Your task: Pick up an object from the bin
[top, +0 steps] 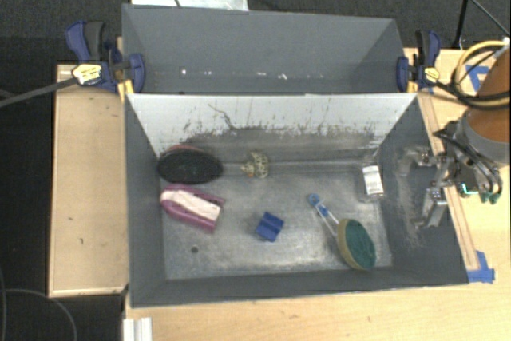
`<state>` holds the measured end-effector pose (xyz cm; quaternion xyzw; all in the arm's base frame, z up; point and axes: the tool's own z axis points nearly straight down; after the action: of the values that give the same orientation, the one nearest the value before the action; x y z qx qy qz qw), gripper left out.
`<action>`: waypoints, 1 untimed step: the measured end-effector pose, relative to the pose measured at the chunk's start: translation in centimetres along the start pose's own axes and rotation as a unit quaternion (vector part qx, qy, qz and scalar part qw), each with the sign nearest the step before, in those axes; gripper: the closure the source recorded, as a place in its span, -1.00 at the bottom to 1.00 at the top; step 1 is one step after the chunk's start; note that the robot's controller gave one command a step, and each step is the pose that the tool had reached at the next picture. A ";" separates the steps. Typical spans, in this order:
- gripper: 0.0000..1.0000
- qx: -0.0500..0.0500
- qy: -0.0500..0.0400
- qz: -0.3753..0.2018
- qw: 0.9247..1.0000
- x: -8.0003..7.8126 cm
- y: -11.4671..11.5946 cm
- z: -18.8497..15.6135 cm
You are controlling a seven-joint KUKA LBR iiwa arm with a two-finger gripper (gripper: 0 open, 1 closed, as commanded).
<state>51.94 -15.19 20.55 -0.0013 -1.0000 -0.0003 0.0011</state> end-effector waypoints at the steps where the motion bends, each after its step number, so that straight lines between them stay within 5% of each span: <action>1: -1.00 -0.001 0.001 -0.278 0.961 1.0 3.7 11.9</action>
Offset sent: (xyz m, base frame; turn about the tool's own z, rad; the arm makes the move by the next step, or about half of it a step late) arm -0.0096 0.0359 -0.1174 -0.5644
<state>50.88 -11.50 8.62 0.2769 -0.9609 -0.0016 0.0016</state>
